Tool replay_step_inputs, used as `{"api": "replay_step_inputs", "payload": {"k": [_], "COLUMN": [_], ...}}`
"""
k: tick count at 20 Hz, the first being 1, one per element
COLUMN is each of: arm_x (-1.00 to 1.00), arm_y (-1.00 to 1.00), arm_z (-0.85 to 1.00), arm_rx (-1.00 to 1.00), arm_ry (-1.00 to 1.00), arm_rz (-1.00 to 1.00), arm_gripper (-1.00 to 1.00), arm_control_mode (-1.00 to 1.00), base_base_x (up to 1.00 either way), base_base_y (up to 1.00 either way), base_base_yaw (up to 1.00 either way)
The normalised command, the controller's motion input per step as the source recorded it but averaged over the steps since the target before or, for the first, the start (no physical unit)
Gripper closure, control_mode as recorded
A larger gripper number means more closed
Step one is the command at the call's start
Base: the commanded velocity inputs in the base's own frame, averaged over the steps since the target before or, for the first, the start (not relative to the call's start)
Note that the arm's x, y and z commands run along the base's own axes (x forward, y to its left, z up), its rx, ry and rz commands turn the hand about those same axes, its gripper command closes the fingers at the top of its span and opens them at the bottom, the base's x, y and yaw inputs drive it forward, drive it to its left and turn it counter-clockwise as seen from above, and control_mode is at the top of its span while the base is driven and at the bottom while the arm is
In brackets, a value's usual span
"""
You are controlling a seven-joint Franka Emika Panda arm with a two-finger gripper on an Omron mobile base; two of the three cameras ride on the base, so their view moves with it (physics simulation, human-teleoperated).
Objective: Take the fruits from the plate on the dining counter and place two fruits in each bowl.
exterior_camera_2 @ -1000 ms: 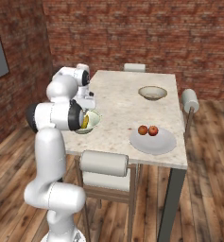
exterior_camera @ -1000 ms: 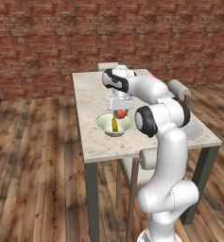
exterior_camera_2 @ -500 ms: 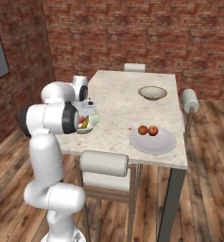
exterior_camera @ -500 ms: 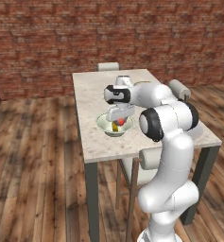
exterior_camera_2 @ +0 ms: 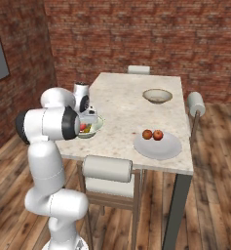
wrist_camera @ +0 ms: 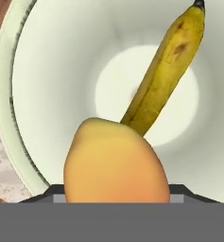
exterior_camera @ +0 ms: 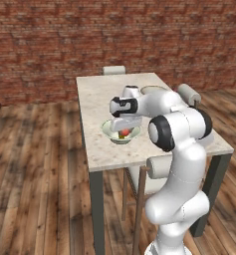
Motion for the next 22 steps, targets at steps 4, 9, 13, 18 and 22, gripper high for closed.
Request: {"api": "replay_step_inputs", "payload": {"k": [4, 9, 13, 18, 22], "arm_x": [0.41, 0.5, 0.08, 0.0, 0.03], "arm_y": [0.11, 0.01, 0.0, 0.0, 0.0], "arm_z": [0.13, 0.05, -0.24, -0.51, -0.14], "arm_rx": [0.0, 0.0, 0.0, 0.0, 0.0], "arm_ry": [0.0, 0.0, -0.04, -0.03, -0.04], "arm_rz": [-0.06, -0.03, 0.0, 0.0, 0.0], "arm_gripper": [1.0, 1.0, 1.0, 1.0, 1.0], "arm_control_mode": [-1.0, -1.0, -1.0, -1.0, -1.0], "base_base_x": [0.0, 0.0, 0.0, 0.0, 0.0], "base_base_y": [0.0, 0.0, 0.0, 0.0, 0.0], "base_base_yaw": [0.0, 0.0, 0.0, 0.0, 0.0]}}
